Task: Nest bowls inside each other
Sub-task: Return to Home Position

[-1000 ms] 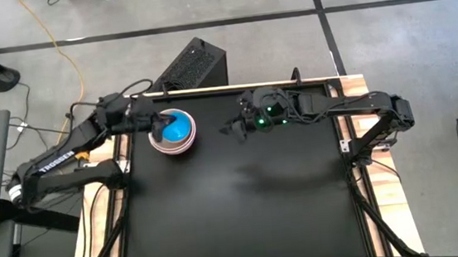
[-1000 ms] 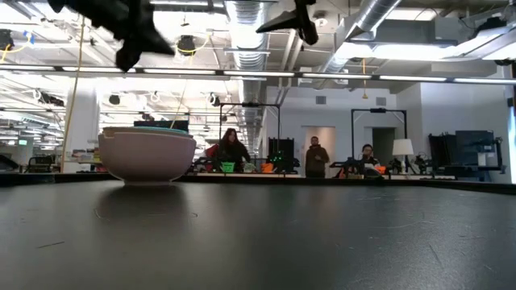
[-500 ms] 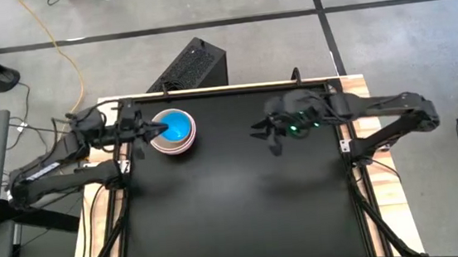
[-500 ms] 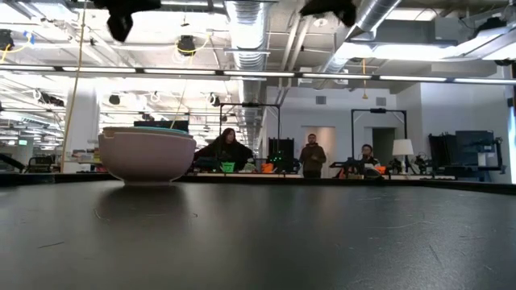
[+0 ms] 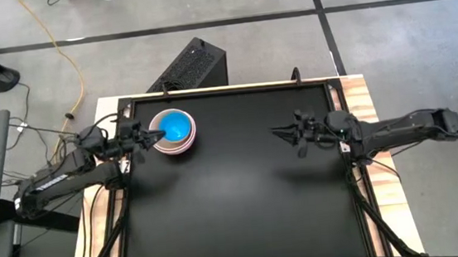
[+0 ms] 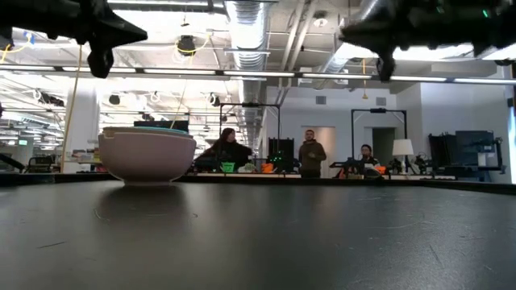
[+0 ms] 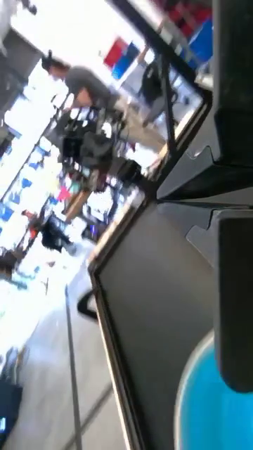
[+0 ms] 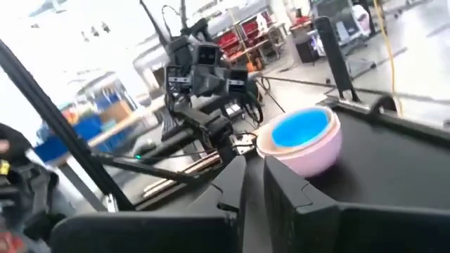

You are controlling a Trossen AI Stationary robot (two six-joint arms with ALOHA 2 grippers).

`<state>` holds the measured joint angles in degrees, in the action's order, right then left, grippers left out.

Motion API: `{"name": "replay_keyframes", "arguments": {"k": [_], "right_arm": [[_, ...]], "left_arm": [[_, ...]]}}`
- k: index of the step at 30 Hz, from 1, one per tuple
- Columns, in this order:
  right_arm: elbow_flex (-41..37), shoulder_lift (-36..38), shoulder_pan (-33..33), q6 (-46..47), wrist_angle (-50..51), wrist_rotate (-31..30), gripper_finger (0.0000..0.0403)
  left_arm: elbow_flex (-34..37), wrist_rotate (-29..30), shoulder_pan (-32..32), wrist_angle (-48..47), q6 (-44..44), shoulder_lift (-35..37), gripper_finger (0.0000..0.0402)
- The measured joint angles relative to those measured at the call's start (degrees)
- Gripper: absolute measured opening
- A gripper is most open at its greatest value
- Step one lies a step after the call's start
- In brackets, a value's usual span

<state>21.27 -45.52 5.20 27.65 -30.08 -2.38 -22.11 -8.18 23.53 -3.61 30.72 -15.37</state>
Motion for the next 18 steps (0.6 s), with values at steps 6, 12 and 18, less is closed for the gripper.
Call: {"name": "replay_keyframes", "arguments": {"k": [6,12,18], "right_arm": [[-9.6,2.2,0.1,1.8,3.3,-0.6,0.0049],[-12.3,1.3,-0.1,-1.5,4.5,0.3,0.0041],[-12.2,3.7,-2.0,-14.2,6.6,3.0,0.0014]], "left_arm": [[0.0,4.5,0.0,-9.0,-7.7,0.1,0.0006],[0.0,4.4,0.0,-13.0,-5.6,0.0,0.0006],[0.0,1.8,0.0,-9.3,-11.5,3.3,0.0006]]}}
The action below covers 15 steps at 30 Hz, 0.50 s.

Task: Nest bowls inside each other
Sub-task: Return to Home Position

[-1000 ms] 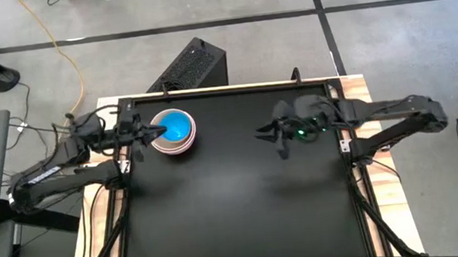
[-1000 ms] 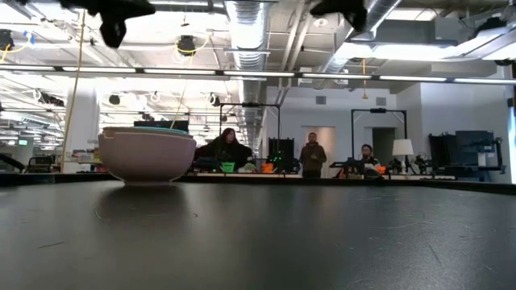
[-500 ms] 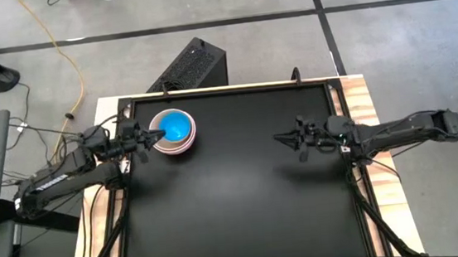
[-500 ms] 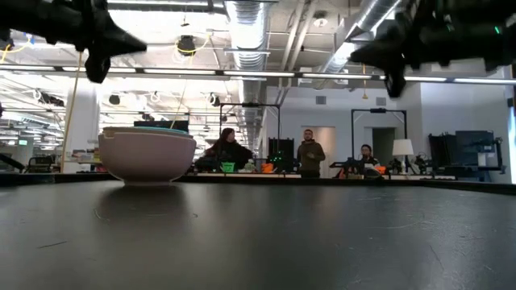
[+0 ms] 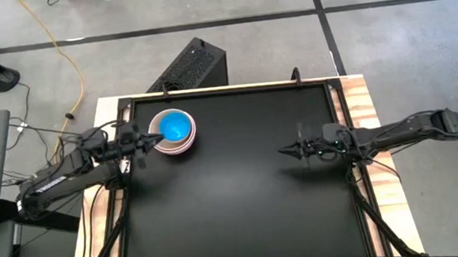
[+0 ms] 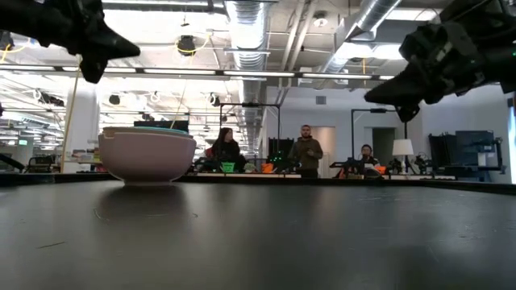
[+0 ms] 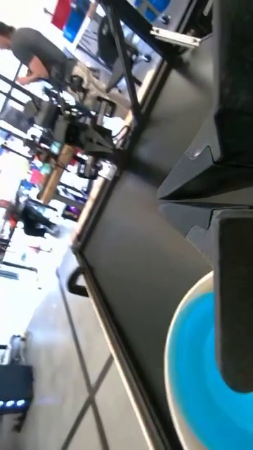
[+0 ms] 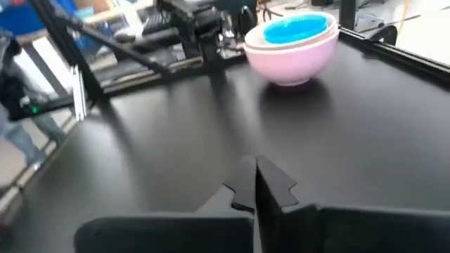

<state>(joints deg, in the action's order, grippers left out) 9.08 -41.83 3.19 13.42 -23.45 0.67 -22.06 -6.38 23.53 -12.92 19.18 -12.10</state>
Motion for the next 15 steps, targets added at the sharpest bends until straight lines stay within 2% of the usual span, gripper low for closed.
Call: {"name": "replay_keyframes", "arguments": {"k": [9,15], "right_arm": [[0.0,9.4,-0.9,-2.9,16.5,1.0,0.0004],[0.0,16.8,-0.7,-8.5,18.9,0.9,0.0002]], "left_arm": [[2.4,1.0,0.0,-5.1,0.9,8.9,0.0006],[9.3,1.0,0.0,3.9,5.1,12.0,0.0006]]}}
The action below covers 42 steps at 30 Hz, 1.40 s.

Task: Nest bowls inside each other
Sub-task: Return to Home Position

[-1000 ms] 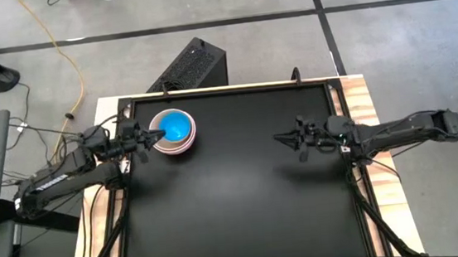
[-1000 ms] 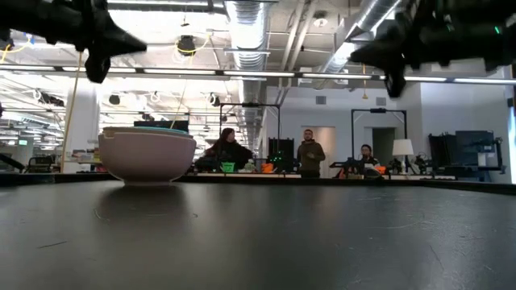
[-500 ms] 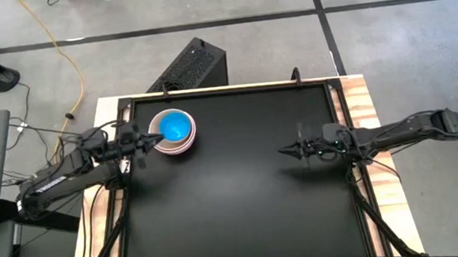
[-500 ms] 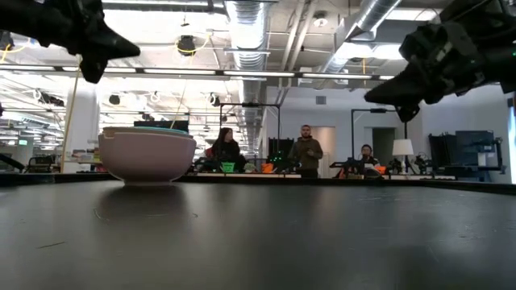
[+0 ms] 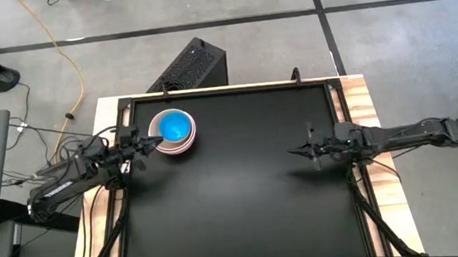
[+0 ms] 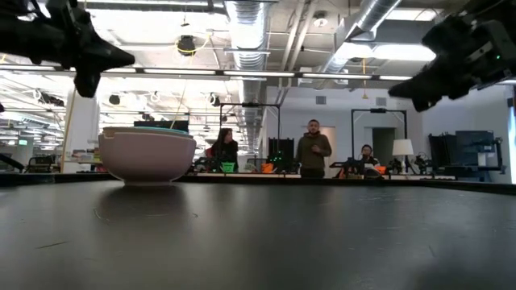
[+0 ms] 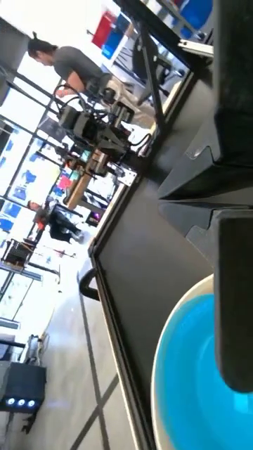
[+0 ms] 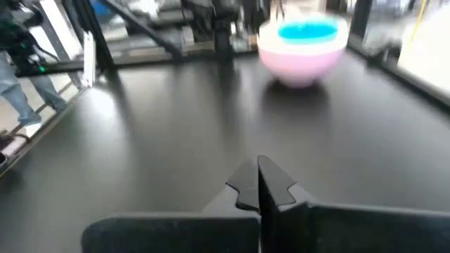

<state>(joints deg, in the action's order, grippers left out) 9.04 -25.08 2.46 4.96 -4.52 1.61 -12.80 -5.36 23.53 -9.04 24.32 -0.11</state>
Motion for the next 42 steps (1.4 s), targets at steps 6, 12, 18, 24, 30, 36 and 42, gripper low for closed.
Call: {"name": "replay_keyframes", "arguments": {"k": [6,12,18,24,30,36,42], "right_arm": [[0.0,6.3,1.1,-1.8,1.9,0.0,0.0002],[0.0,14.2,1.1,-2.2,9.1,0.2,0.0002],[-4.0,22.6,2.8,-3.9,3.6,0.1,0.0002],[-8.5,24.0,4.1,-0.3,2.9,1.0,0.0001],[-8.5,23.2,4.1,-0.3,2.5,1.3,0.0002],[-8.5,23.2,4.4,-0.5,2.5,1.3,0.0013],[-8.5,23.1,4.4,-0.5,2.6,1.3,0.0016]], "left_arm": [[6.5,1.4,0.0,9.9,1.0,-0.1,0.0006],[11.2,1.8,0.0,16.4,1.0,-0.1,0.0006],[12.2,4.6,0.0,16.8,0.6,-0.3,0.0006],[12.2,5.2,0.0,18.9,-0.2,-0.2,0.0006],[12.2,5.7,0.0,18.4,6.2,-0.2,0.0006],[12.2,5.7,0.0,17.2,6.6,-0.2,0.0006],[12.3,5.8,0.0,12.8,6.8,-0.2,0.0006]]}}
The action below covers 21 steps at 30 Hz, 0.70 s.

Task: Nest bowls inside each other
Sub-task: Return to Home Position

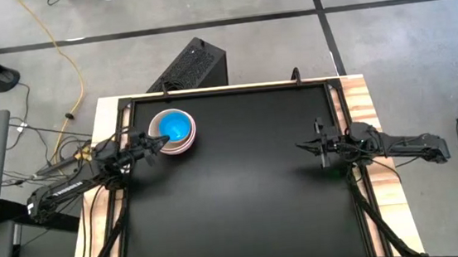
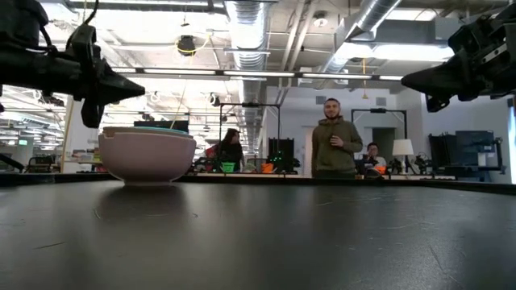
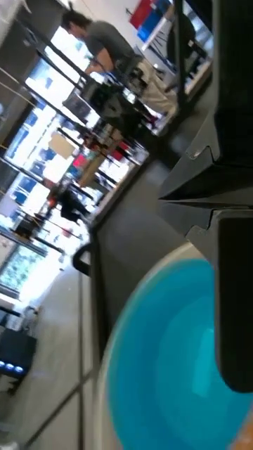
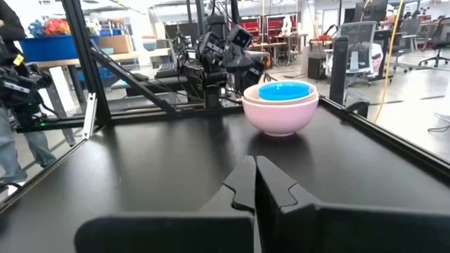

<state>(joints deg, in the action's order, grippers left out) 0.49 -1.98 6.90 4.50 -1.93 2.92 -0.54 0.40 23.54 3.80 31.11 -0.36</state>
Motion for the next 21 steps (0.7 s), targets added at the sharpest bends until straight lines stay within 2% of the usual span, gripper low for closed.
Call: {"name": "replay_keyframes", "arguments": {"k": [2,21], "right_arm": [[0.0,0.0,0.0,0.0,0.0,0.0,0.0015],[0.0,0.0,0.0,0.0,0.1,0.0,0.0017]], "left_arm": [[0.0,0.1,0.0,-2.4,0.0,0.0,0.0006],[-0.4,0.4,0.0,-3.5,0.0,-0.3,0.0006]]}}
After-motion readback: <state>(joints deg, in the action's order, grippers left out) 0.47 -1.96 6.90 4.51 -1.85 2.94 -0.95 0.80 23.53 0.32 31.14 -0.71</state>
